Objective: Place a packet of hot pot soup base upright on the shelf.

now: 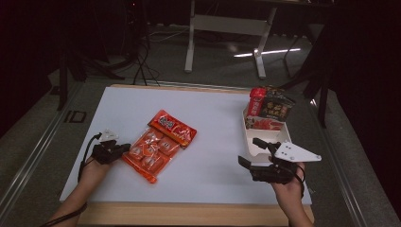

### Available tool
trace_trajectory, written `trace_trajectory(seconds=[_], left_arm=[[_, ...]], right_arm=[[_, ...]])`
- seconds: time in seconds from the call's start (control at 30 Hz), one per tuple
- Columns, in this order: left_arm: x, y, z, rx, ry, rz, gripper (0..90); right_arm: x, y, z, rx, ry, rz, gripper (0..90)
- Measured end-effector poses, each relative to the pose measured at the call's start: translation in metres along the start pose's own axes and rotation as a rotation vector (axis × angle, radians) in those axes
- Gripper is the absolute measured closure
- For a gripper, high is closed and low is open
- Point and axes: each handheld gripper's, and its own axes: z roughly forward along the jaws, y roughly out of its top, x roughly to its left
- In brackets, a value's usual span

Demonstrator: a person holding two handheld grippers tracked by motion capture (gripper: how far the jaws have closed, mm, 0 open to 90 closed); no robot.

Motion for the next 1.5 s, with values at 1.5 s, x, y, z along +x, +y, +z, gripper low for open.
trace_trajectory(seconds=[1.5], left_arm=[[-0.058, 0.013, 0.011, 0.019, -0.15, 0.112, 89.0]], right_arm=[[-0.001, -0.003, 0.002, 0.019, 0.014, 0.011, 18.2]])
